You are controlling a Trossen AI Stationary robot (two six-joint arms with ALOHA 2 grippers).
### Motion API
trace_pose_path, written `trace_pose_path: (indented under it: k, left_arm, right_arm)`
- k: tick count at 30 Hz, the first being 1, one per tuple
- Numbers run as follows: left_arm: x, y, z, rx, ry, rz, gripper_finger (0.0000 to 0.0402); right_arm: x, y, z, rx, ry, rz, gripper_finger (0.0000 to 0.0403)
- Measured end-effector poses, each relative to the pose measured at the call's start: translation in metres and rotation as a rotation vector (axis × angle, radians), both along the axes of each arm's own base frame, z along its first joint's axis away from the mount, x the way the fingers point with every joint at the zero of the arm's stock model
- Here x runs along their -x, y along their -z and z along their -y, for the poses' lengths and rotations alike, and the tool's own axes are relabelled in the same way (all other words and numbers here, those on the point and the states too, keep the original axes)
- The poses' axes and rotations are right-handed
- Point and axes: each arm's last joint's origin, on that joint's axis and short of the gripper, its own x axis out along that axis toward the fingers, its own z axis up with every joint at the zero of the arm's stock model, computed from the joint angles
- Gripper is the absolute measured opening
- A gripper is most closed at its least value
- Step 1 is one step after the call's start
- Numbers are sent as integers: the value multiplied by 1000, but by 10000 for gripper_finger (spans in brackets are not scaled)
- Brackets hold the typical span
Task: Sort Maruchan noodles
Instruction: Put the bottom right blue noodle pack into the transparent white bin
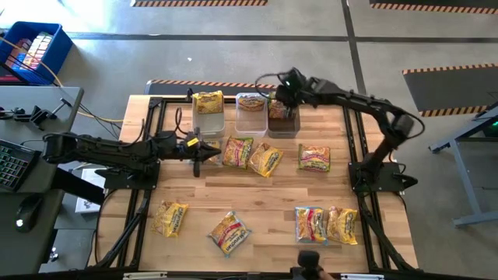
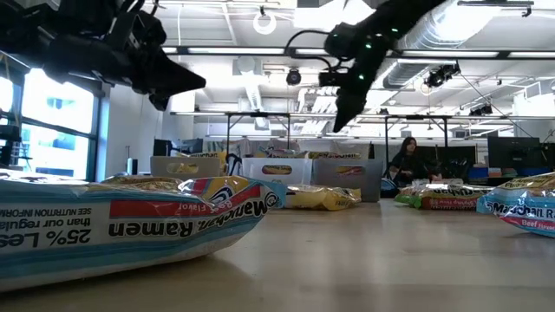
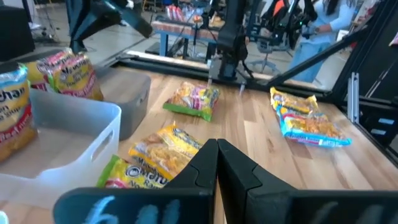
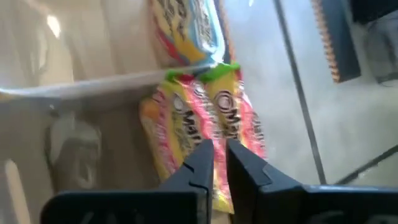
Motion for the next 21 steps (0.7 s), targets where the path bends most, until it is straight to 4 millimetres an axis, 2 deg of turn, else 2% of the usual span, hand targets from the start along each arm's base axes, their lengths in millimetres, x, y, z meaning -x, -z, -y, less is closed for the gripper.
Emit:
trace_pose_path:
  k: [4,10,14,21]
  left_arm:
    - [-5,8,2,8,11,-49,0]
    - [-12,21,4,19,27,-124,1]
    - [-17,25,6,32,36,-152,11]
    - [-24,29,11,56,51,-213,47]
  right_arm:
    - [13,23,-31,20,-27,201,3]
    - [35,40,-81,52,-77,483,3]
    - [49,41,-109,26,-112,610,2]
    - [69,31,-142,-57,-155,646,0]
